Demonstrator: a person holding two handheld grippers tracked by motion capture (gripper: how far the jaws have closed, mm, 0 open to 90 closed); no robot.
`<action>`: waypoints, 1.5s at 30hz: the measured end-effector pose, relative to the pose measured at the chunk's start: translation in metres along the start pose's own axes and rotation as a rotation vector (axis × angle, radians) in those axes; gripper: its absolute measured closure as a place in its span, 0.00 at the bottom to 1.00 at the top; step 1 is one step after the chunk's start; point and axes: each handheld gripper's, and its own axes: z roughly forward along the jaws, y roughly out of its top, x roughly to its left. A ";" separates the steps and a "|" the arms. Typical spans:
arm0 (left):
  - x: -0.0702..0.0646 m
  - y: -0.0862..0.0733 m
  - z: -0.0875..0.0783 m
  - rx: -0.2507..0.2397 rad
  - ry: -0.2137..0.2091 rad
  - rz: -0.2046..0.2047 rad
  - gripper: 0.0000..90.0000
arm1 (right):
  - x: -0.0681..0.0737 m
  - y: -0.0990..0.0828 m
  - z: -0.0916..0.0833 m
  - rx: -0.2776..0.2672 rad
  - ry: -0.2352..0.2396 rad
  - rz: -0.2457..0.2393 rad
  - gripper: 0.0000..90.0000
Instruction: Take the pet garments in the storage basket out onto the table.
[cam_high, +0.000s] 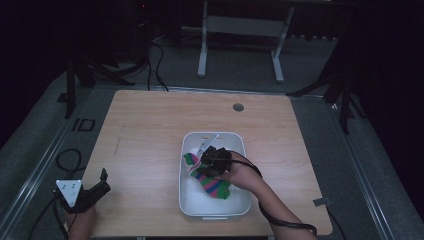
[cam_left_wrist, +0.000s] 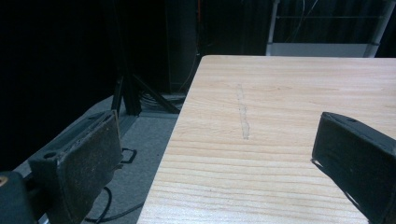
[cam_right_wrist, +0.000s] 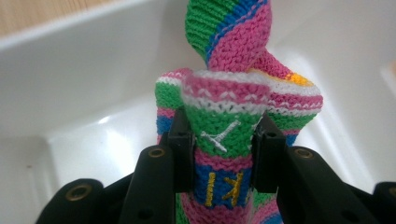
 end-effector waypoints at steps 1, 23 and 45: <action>0.000 0.000 0.000 0.000 0.000 0.000 0.02 | -0.001 0.001 -0.006 -0.014 0.001 0.001 0.75; 0.000 0.000 0.000 -0.001 0.003 0.001 0.02 | -0.016 0.013 -0.139 -0.312 -0.101 0.029 0.74; -0.001 0.000 0.000 0.000 0.007 0.006 0.02 | -0.072 -0.080 -0.200 -0.313 -0.294 0.220 0.74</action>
